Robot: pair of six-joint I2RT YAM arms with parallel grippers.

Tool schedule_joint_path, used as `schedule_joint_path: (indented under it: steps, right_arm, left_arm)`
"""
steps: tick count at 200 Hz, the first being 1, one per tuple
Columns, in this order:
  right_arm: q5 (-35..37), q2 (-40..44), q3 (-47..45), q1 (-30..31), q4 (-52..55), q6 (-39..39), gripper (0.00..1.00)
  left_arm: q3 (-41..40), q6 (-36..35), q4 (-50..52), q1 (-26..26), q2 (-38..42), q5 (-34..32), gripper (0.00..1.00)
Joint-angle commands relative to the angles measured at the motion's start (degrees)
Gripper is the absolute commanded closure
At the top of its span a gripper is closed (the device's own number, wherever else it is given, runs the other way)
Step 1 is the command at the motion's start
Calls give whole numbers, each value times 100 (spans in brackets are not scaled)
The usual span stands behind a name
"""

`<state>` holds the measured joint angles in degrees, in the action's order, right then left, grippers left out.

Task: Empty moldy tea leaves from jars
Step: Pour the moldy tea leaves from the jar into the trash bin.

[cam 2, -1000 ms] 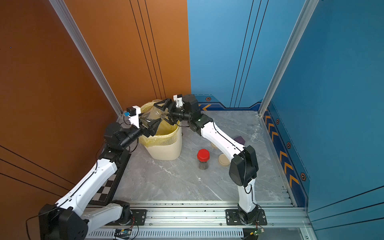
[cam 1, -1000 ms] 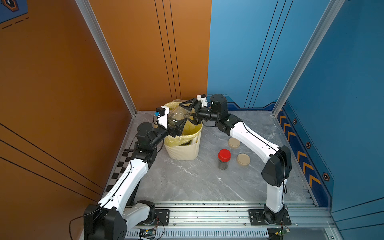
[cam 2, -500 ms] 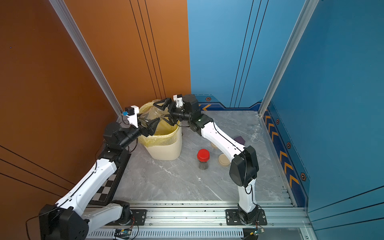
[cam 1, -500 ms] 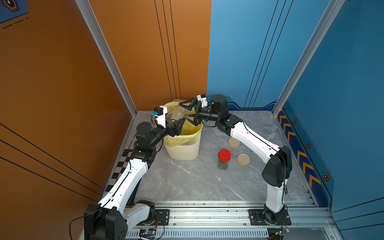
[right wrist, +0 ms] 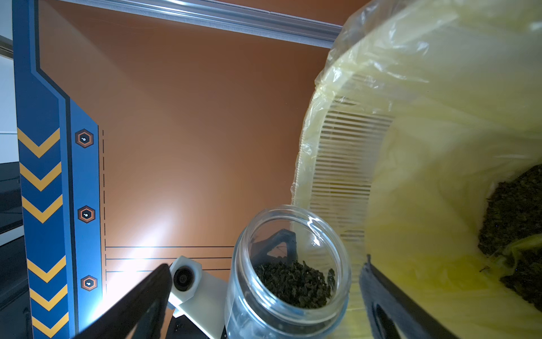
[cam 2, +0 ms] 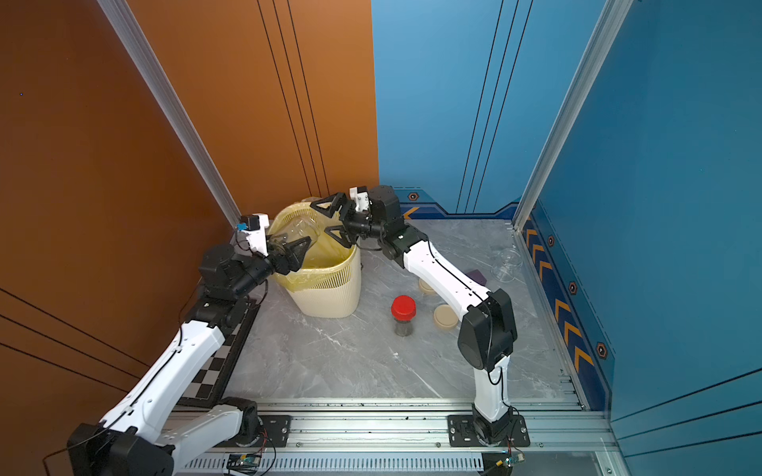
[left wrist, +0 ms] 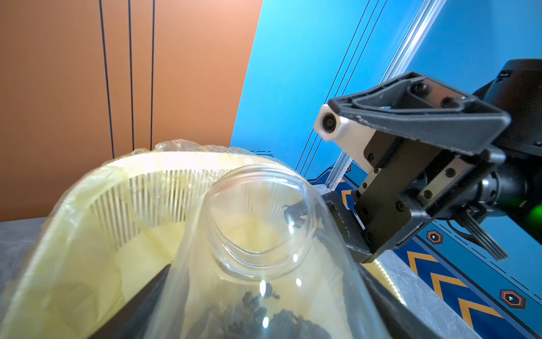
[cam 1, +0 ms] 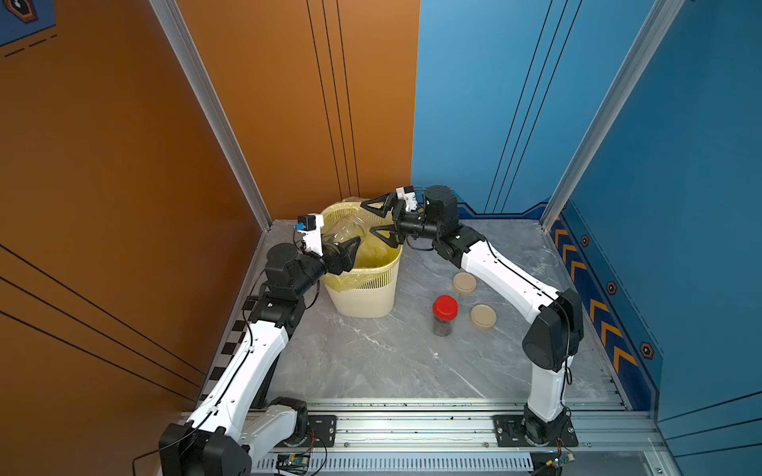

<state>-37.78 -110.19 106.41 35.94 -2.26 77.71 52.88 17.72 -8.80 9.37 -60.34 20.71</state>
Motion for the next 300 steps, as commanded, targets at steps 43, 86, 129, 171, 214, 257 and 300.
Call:
schedule_joint_path:
  steps: [43, 86, 129, 171, 214, 257, 300]
  right_arm:
    - [-260, 102, -8, -23, -311, -332, 0]
    - [-276, 175, -13, -39, 40, -712, 0]
    - [-314, 333, -47, -92, 440, -1274, 0]
    - [-357, 428, -136, -192, 494, -1561, 0]
    - [-567, 355, -81, -173, 126, -1369, 0]
    - [-581, 430, -9, -156, 369, -1719, 0]
    - [-391, 549, -19, -193, 879, -2277, 0]
  left_arm:
    - [914, 261, 1106, -49, 310, -455, 60]
    - [1491, 377, 1896, -50, 157, -538, 62]
    - [1761, 567, 2486, -50, 9, -548, 63]
    - [1996, 684, 2876, -51, -31, -645, 63]
    - [2230, 830, 3080, -46, -122, -636, 63]
    - [2615, 1097, 3619, -41, -342, -734, 63]
    - [2827, 1394, 3924, -13, -437, -739, 64]
